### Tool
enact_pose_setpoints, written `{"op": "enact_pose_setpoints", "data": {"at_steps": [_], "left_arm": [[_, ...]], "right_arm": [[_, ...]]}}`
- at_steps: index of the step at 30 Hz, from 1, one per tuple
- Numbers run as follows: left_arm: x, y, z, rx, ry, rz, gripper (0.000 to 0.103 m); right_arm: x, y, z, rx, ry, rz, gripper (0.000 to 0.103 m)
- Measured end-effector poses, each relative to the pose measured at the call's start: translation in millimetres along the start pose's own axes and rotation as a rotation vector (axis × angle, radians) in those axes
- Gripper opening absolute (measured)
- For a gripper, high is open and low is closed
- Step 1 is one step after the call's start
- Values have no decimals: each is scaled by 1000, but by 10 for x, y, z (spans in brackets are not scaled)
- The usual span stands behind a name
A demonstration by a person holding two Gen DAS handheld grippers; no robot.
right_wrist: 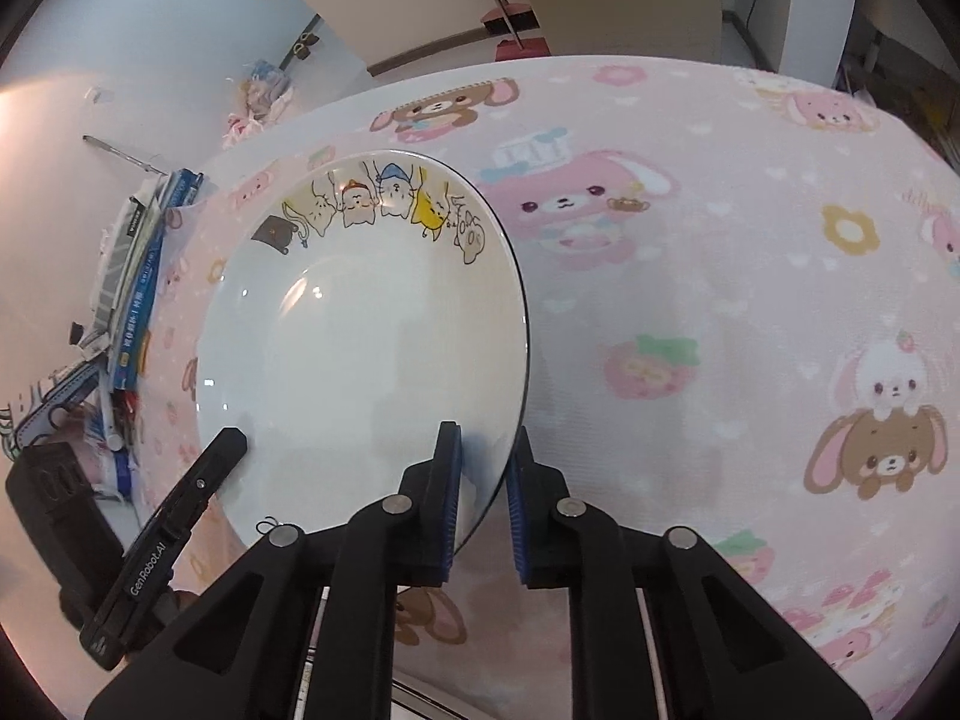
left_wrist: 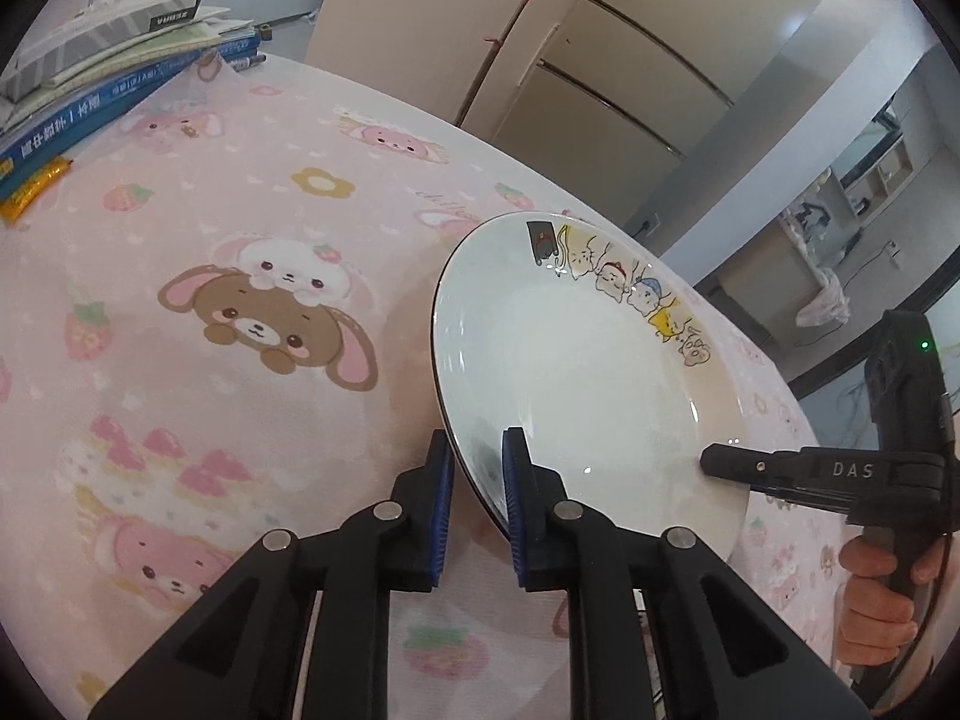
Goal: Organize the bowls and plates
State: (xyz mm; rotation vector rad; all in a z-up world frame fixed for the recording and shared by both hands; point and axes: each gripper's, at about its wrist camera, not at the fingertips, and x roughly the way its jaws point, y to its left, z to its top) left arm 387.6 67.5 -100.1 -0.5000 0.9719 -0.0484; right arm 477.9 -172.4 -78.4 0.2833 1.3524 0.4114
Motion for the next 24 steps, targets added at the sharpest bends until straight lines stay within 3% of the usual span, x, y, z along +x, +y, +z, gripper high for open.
{"op": "enact_pose_setpoints", "data": {"at_steps": [4,6,10,13,17,24], "left_arm": [[45,107,19,-55,15,-53,17],[56,58,28,-26,14,-25,17],[65,30,16,-13,12,-15,17],[75,66,28,-33,17,-29,17],[49,-67,-10,36,18,35,17],[-57,105,108,-36,27,-43,17]], "right_arm": [[22,-137,2,49,-5,77,12],[35,-160,0,50,-11,96,13],[35,-42,-13,-7,-16,47,16],[46,-138,-11,70,-20,101,14],[28,-181,-48,96,-36,125,12],[-126,-13,-142,21,-56,90,13]]}}
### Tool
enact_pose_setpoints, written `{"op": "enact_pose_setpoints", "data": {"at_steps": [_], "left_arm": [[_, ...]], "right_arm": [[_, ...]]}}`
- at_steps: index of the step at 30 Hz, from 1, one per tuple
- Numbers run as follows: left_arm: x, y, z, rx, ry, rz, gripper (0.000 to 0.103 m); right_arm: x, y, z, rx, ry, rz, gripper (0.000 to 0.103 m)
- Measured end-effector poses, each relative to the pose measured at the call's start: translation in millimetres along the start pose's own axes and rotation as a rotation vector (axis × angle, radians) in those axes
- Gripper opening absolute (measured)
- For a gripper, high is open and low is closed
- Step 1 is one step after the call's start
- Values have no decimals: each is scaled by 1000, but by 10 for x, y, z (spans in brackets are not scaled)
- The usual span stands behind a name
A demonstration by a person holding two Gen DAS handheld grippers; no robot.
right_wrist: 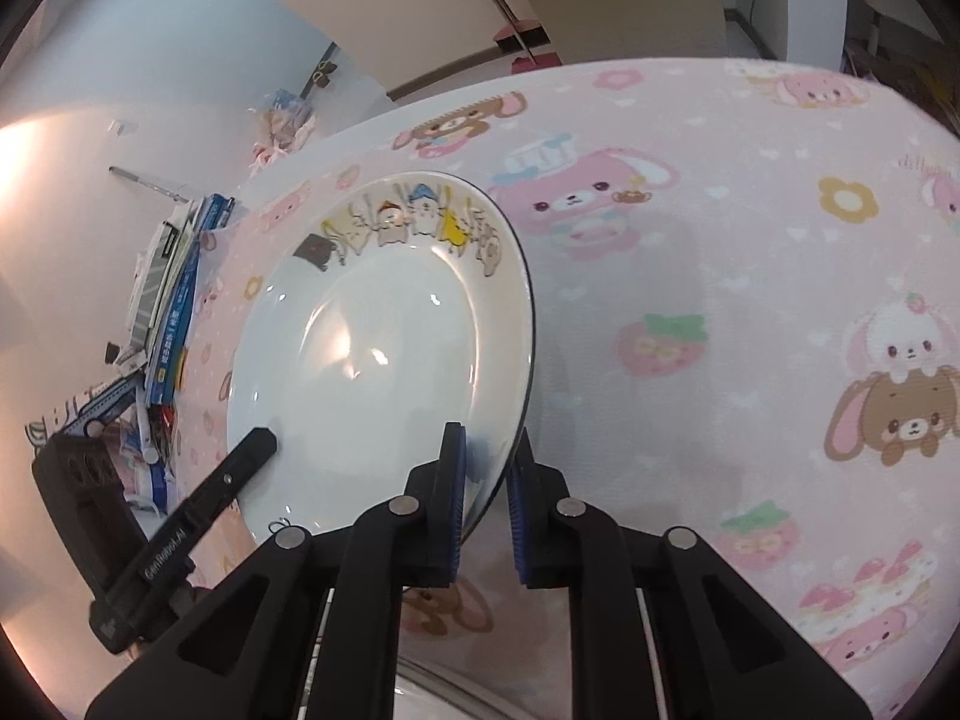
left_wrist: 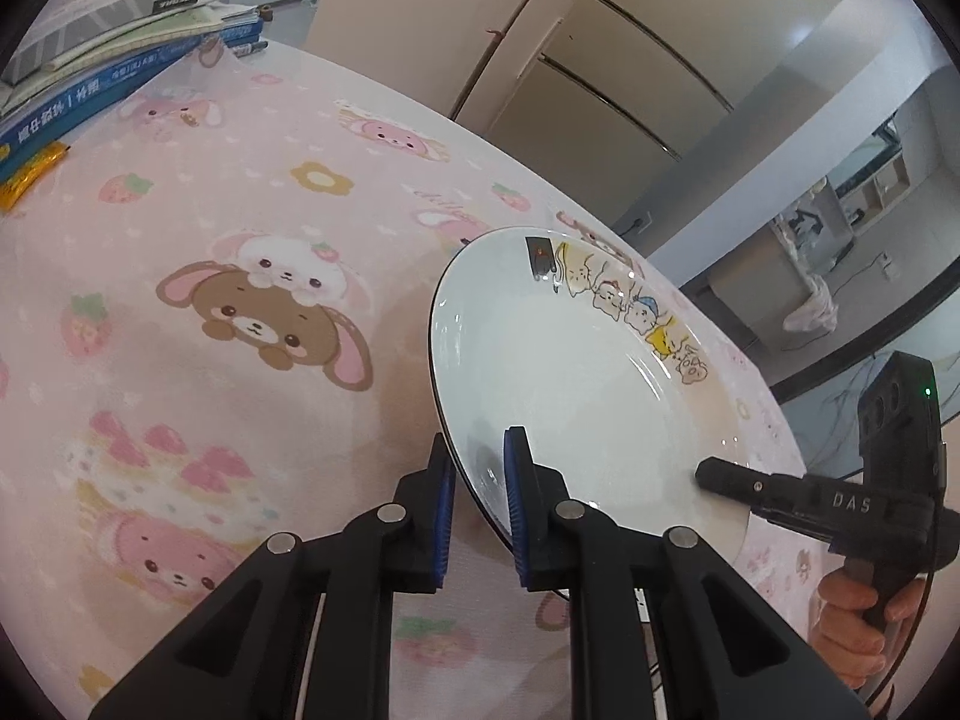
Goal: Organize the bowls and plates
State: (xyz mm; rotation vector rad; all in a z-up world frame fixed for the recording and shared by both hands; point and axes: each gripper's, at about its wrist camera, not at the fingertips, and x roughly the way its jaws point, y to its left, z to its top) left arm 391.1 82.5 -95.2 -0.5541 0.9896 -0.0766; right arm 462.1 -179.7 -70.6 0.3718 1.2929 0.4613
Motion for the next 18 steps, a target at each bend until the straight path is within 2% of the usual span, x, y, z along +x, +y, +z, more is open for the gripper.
{"op": "enact_pose_setpoints", "data": {"at_steps": [4,9,12,18], "left_arm": [[-133,-37,-9,42,-10,-1,17],[-441,-112,17,53,-4,-27,18],[-803,-279,30,108,-65,-45,19],[-1499,-580,-78,178,-177,-65,19]], "right_arm": [[-96,132,-32,-31,-16,-21,13],[-292,141,-116,3,-37,75,13],[-462,203,-224,13,-39,92,13],[-963,382,-439,-28,-125,182,13]]}}
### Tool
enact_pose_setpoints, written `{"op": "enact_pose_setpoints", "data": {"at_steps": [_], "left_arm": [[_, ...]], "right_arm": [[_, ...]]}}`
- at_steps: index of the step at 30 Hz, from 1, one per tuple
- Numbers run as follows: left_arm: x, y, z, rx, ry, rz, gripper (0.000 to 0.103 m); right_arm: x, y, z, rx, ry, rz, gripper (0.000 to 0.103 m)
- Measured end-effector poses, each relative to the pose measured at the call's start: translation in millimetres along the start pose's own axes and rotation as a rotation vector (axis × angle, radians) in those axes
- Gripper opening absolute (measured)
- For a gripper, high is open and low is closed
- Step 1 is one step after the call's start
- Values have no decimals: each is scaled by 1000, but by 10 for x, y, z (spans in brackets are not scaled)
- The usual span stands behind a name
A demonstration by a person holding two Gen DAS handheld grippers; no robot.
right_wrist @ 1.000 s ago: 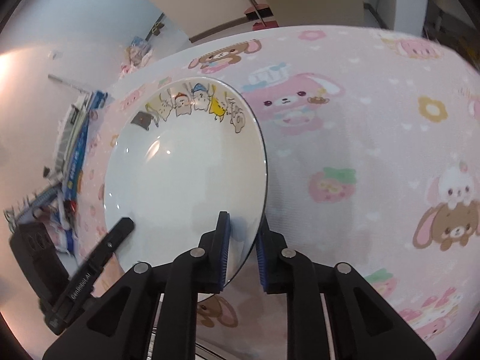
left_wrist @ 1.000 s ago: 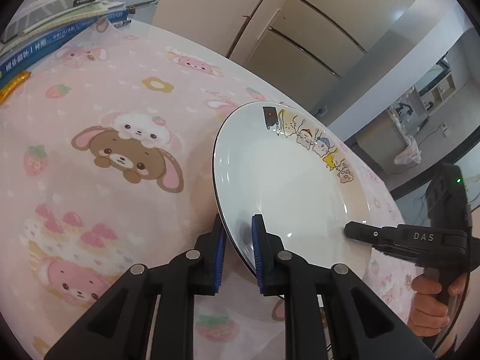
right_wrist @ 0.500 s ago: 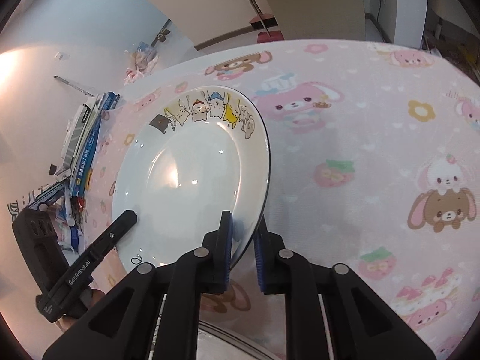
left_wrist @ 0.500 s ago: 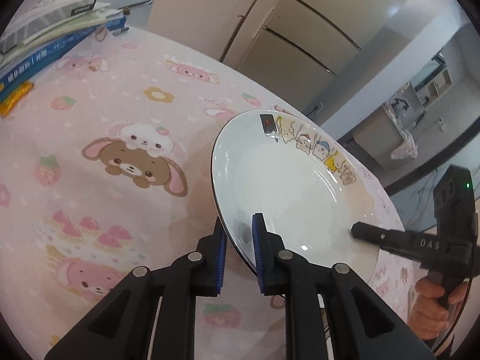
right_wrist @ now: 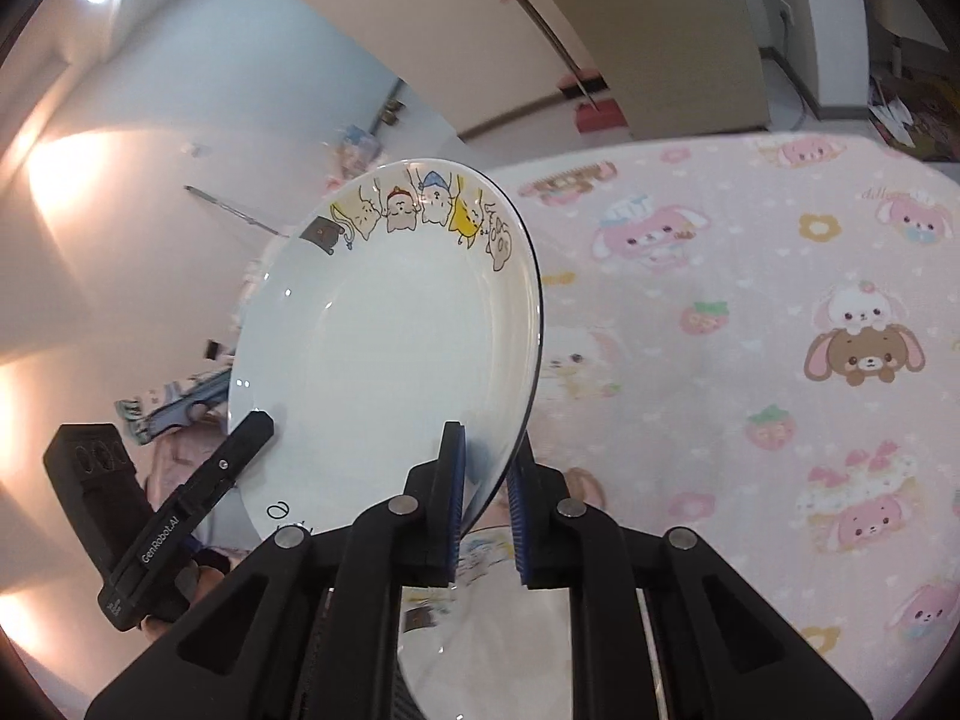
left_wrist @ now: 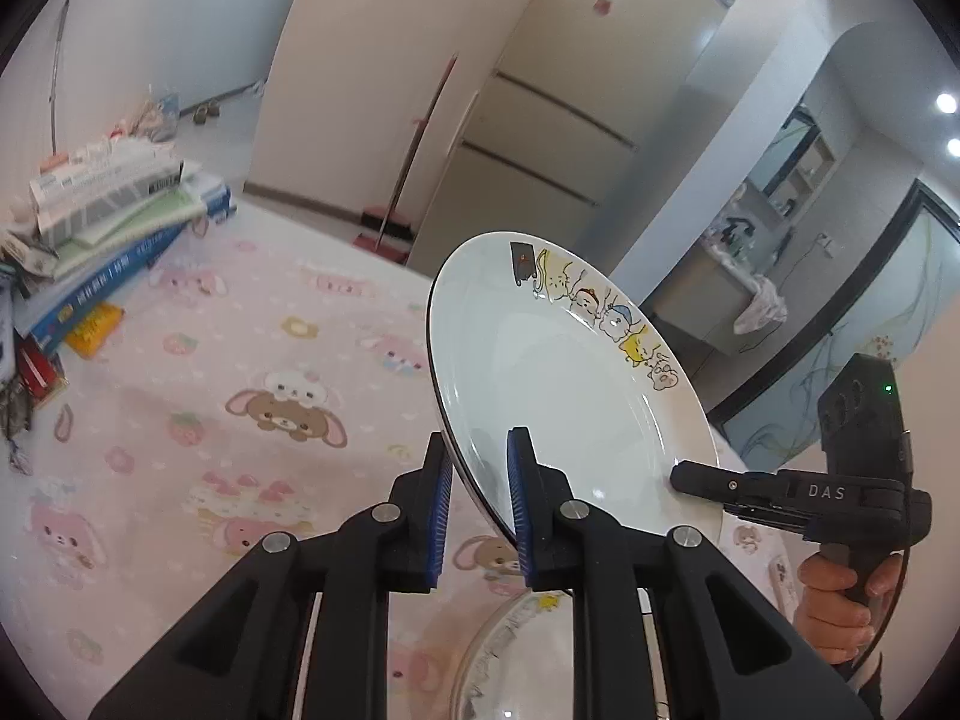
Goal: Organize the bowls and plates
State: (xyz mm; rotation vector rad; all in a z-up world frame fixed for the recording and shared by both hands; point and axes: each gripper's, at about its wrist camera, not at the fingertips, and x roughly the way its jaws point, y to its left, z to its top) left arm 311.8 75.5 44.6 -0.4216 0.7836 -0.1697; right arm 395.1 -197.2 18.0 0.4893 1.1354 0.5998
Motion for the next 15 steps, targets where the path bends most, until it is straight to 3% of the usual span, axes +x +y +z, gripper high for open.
{"op": "enact_pose_setpoints", "data": {"at_steps": [8,15], "left_arm": [[-868,-393,-93,66,-146,3,20],[-1329,-515,-343,59,-176,-28,20]], "right_arm": [[-479,284,-348,-37,-55,82,14],[-927,484,-720,-92,-106,87,14]]}}
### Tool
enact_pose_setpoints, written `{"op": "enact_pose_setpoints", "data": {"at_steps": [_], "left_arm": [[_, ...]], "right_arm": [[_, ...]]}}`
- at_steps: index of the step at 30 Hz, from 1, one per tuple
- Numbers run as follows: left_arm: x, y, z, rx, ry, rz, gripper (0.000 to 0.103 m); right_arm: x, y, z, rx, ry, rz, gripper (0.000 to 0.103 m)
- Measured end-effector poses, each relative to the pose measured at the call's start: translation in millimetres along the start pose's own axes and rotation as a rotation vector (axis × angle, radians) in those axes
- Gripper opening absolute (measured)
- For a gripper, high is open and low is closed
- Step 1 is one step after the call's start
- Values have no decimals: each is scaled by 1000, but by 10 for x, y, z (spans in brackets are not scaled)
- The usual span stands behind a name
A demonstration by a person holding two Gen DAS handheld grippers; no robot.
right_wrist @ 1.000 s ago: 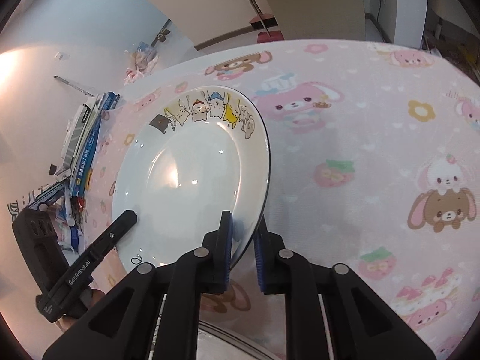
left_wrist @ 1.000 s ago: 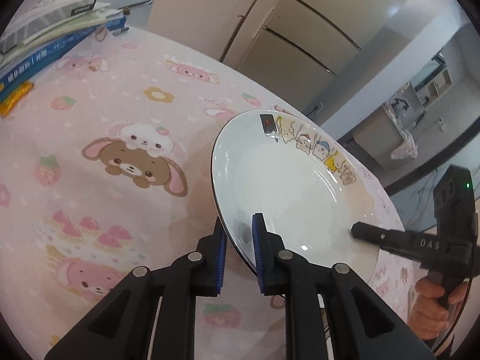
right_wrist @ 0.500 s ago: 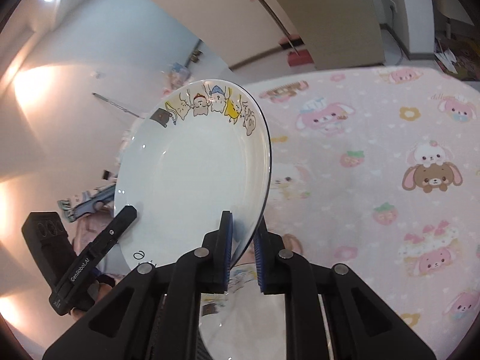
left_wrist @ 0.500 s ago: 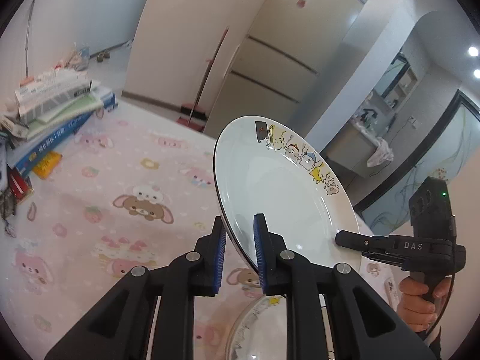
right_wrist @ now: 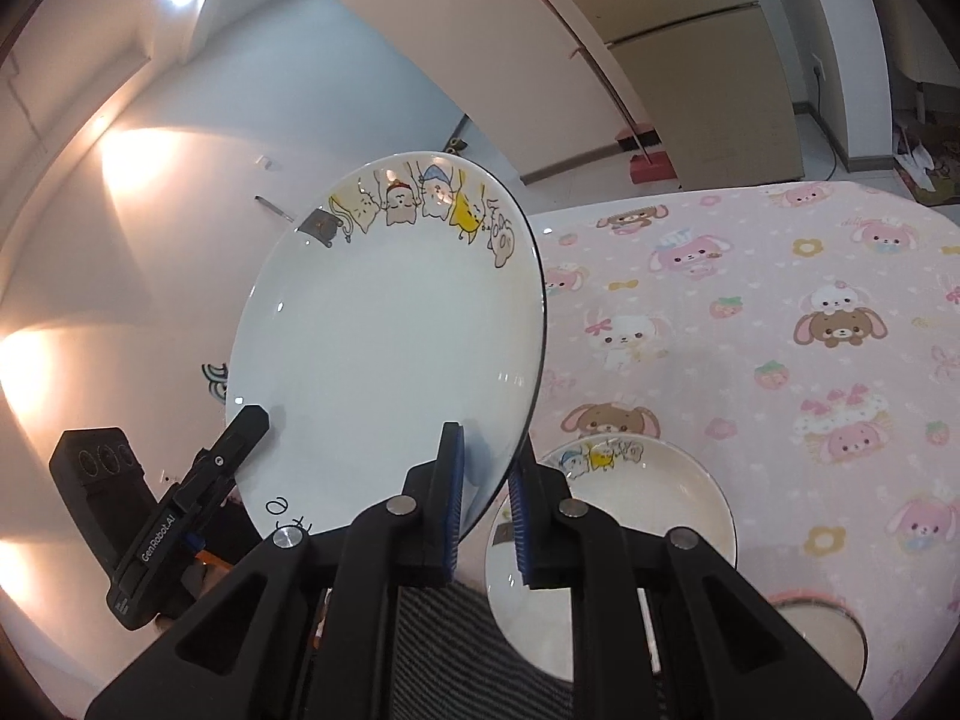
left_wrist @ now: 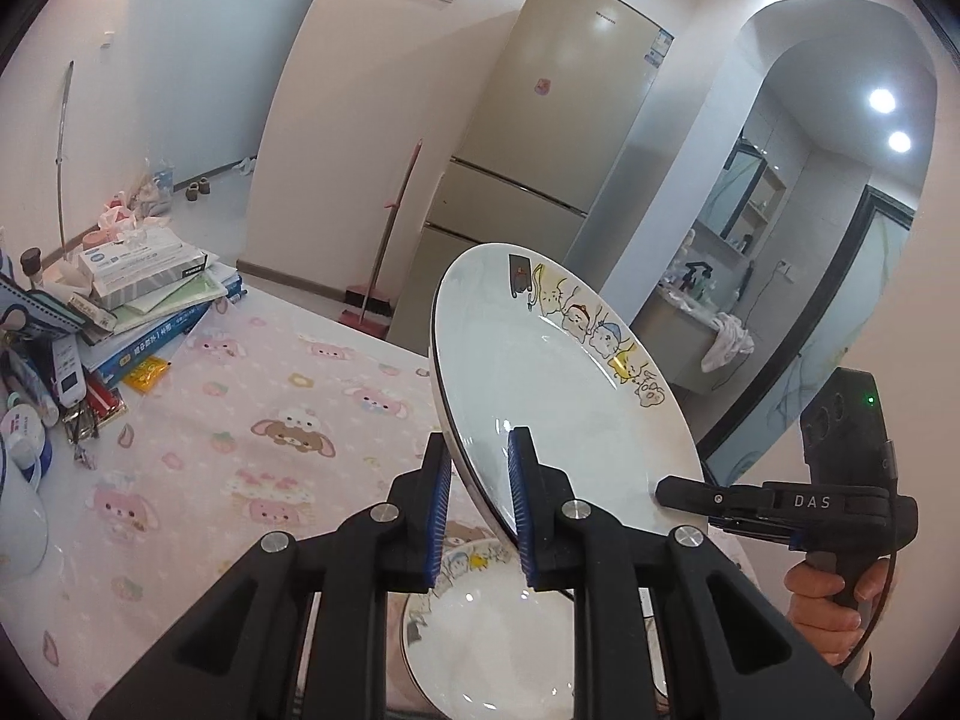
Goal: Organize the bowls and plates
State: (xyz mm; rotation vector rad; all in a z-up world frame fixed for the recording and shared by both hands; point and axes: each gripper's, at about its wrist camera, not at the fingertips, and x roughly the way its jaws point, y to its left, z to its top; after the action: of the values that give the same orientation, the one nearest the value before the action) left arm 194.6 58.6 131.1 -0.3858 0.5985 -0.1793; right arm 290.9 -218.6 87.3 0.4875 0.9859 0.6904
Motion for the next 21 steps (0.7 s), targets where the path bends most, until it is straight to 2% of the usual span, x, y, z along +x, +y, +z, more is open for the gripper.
{"op": "enact_pose_setpoints", "data": {"at_steps": [6,14,21], "left_arm": [[-239,-78,-235,17,-21,-7,20],[-399,-75,-572,32,0,-7,21],[-360,10,-753,28,34,-10,21]], "right_arm": [[-210,127,-282,-43,-41,-37,14],[-252,79,-608,-38,-19,-42,14],[-186,27,-802,-40,3,-55,14]]}}
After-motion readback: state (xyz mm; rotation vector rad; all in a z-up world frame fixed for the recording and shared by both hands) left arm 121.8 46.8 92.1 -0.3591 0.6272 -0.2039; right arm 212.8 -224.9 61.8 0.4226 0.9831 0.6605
